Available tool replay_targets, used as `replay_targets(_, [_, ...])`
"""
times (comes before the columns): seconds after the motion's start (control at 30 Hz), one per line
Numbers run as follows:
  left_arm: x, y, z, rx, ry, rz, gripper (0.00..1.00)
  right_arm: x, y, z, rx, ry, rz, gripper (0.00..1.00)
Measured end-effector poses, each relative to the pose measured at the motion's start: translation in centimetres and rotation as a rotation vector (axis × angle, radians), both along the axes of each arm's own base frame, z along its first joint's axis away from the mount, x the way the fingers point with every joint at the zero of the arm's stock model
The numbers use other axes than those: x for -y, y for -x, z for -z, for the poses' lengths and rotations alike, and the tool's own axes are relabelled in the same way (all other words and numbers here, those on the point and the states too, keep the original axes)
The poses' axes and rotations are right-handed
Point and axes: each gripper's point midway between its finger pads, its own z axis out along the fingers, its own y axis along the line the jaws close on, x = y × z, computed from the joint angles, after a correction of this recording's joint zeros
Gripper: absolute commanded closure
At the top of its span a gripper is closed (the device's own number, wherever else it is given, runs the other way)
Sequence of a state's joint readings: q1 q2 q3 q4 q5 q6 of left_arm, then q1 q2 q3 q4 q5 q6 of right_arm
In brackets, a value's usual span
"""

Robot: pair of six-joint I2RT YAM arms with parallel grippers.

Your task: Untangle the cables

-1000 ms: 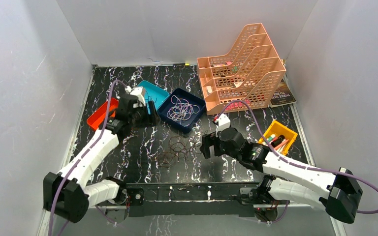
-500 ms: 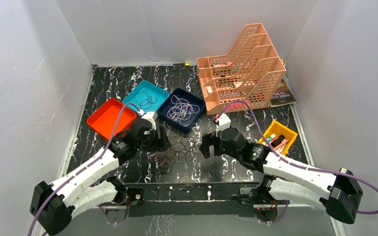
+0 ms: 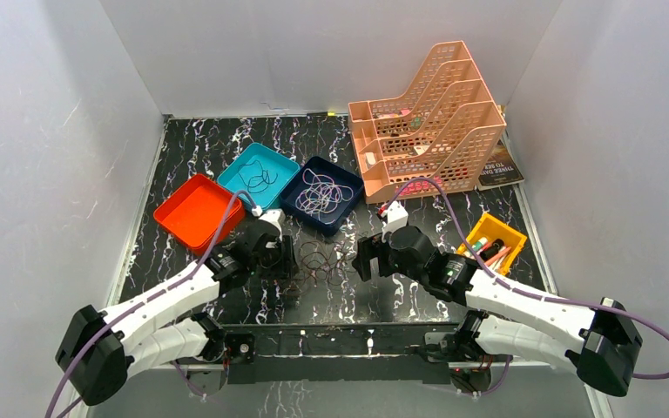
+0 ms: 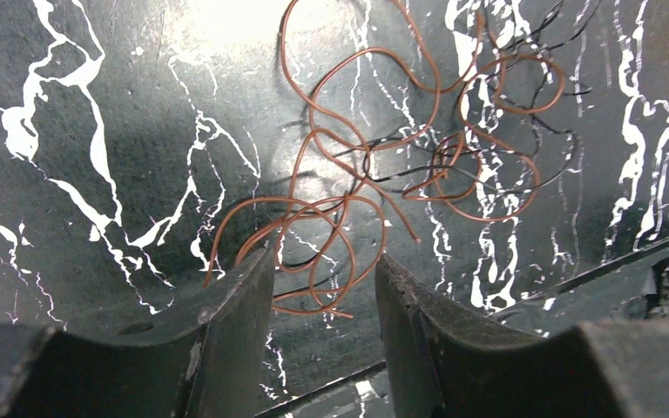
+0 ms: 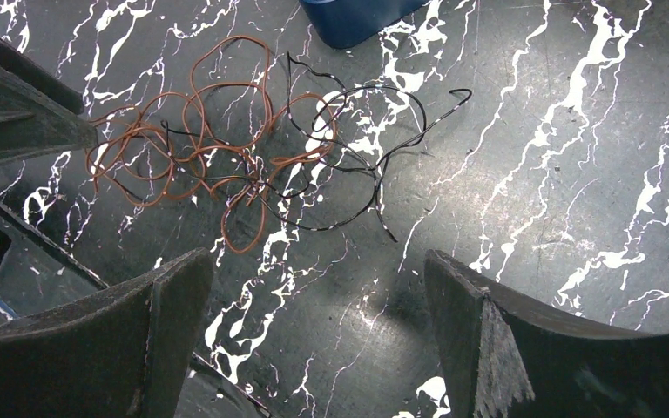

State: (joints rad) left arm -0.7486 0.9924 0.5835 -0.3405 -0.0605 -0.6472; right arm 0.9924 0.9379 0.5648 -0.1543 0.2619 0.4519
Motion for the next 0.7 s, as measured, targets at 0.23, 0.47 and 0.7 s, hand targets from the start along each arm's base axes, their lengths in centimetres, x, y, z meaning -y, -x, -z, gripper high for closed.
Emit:
replay_targets(0.23, [-0.3,0.5,1.6,-0.029,-0.025,0.013,0.59,0.0,0.0,0.0,-0.005,-0.005,0.004,0.02])
replay_targets(0.47, [0.2,0.4,2.4,-0.044,-0.032,0.033,0.59,-0.2,0.0,0.2,-0.011,-0.005,0.003,0.02])
replay_targets(0.7, [0.6,0.6,3.0,-0.060,-0.034,0.060,0.54,-0.2,0.1,0.2,-0.014,-0.007,0.002,0.02])
